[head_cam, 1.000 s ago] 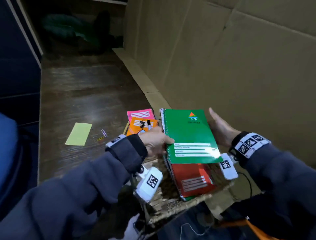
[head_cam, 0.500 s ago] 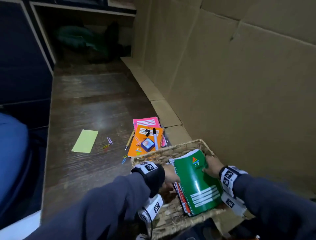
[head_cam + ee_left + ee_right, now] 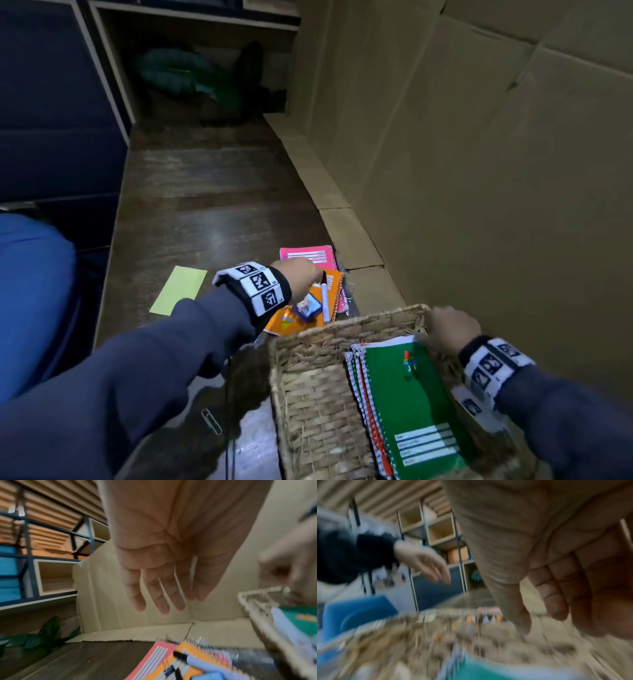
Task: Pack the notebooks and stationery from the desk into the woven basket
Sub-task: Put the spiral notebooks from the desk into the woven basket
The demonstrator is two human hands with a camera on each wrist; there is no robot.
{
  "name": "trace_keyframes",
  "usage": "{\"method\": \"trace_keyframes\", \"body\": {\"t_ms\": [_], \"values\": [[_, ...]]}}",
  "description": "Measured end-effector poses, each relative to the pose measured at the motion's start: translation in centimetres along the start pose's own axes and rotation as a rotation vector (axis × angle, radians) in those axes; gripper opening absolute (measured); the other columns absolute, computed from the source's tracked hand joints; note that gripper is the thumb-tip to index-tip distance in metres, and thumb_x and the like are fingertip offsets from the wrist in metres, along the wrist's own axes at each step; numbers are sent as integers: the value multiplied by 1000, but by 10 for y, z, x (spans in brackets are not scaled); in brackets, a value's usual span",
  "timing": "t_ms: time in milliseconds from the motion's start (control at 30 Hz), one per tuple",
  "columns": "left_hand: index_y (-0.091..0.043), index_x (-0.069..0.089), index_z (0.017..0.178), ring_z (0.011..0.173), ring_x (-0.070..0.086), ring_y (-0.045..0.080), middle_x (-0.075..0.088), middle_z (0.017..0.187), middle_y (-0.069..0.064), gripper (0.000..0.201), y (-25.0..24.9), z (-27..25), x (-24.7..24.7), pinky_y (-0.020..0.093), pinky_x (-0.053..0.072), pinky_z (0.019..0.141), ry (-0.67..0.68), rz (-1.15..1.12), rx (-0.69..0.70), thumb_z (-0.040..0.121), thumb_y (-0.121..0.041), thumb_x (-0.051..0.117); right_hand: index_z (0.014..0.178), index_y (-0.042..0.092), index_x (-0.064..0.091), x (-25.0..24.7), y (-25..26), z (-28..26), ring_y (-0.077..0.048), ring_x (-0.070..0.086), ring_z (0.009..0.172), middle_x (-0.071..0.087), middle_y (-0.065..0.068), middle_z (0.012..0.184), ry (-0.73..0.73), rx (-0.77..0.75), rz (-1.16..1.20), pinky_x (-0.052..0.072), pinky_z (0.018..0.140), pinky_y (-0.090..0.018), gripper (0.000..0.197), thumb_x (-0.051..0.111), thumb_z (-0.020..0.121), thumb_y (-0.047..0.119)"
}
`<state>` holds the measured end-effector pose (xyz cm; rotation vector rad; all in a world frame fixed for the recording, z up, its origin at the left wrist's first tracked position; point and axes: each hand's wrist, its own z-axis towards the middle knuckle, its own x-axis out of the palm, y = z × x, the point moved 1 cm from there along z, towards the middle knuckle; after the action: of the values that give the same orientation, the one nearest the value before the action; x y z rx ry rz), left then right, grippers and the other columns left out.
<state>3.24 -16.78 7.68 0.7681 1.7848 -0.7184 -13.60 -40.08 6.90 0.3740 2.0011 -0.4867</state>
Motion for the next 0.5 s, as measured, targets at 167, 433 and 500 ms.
{"method": "trace_keyframes", "body": {"t_ms": [167,433,500], "values": [[-12,61,115,113,54,34,59,117,11,30,-13,49,26,45,54,82,42,317,240,85,-7,57,97,14,63,-52,15,29,-23,59,82,63,-4,89,-125,-44,155,49,71,-31,27,55,89,38],[-13,52,131,135,33,29,40,144,10,60,-45,122,58,46,44,98,278,469,376,76,-27,74,91,20,63,-32,31,65,-21,62,89,67,-3,96,42,-134,206,53,78,-33,20,57,88,39],[-9,49,134,137,28,30,32,148,11,51,-45,130,63,46,39,101,286,492,366,86,-22,62,87,21,61,-35,35,76,-21,61,88,65,-3,93,54,-155,233,52,76,-33,17,57,88,37]]}}
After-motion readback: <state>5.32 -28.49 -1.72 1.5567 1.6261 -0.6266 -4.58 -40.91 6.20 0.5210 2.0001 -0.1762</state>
